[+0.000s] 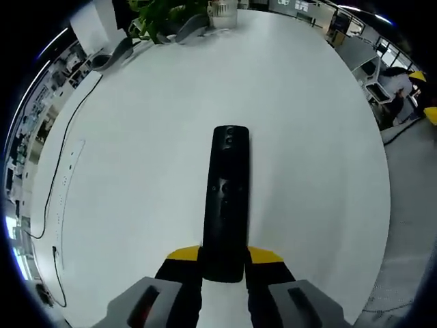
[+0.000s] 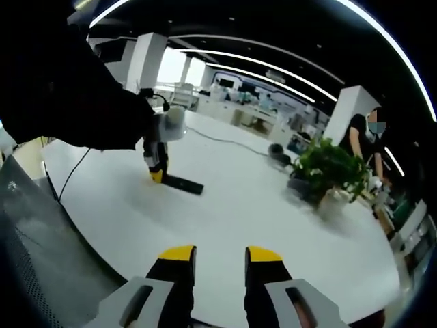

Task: Press the specified remote control buttons in sequence, fully releasing each button before pressing the next.

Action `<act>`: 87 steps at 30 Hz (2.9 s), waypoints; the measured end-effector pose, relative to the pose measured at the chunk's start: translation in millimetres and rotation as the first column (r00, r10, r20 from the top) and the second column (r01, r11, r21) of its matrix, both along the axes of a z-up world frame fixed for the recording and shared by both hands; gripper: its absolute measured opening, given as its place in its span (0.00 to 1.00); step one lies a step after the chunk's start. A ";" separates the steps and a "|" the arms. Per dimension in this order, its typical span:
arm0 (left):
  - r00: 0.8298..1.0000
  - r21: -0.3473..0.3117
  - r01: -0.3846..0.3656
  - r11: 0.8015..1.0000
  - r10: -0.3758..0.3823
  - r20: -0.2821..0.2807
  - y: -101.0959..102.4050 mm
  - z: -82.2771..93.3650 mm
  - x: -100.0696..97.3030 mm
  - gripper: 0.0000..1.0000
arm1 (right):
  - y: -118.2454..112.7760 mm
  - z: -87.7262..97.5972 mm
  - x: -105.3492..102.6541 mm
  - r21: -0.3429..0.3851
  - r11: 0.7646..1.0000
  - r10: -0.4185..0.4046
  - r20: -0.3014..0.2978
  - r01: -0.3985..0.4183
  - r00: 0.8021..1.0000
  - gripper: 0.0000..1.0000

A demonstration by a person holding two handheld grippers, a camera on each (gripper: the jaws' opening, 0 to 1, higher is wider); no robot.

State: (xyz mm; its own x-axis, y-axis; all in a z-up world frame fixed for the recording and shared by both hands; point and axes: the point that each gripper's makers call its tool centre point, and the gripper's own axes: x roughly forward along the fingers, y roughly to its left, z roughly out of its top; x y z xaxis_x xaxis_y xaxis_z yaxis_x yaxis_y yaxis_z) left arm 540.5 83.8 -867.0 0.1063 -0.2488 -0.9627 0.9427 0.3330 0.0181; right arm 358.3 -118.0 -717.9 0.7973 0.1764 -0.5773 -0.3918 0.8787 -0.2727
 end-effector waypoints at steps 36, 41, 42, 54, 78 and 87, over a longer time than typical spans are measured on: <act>0.999 0.013 0.033 0.999 -0.033 -0.004 -17.5 1.7 -89.8 0.23 | 8.8 0.3 -4.3 -0.015 0.998 0.053 0.004 -0.053 0.999 0.22; 1.000 0.019 0.030 0.999 -0.030 -0.009 -18.5 1.8 -97.9 0.23 | 10.4 -1.1 -5.2 -0.023 0.998 0.065 -0.003 -0.065 0.998 0.21; 1.000 0.018 0.028 0.999 -0.028 -0.009 -18.6 1.7 -99.7 0.23 | 10.4 -1.3 -5.3 -0.024 0.998 0.065 -0.004 -0.065 0.998 0.21; 1.000 0.004 0.002 1.000 -0.002 -0.005 -20.1 1.3 -119.1 0.23 | 12.4 -3.1 -6.4 -0.019 0.997 0.075 -0.019 -0.076 0.997 0.21; 0.996 -0.055 -0.084 0.995 0.085 0.023 -27.2 2.1 -164.9 0.23 | 56.3 51.3 27.8 0.207 0.957 0.221 -0.063 -0.204 0.973 0.00; 0.992 -0.109 -0.122 0.986 0.126 0.030 -29.7 2.6 -181.9 0.23 | 82.6 85.7 61.9 0.190 0.942 0.276 0.026 -0.276 0.961 0.00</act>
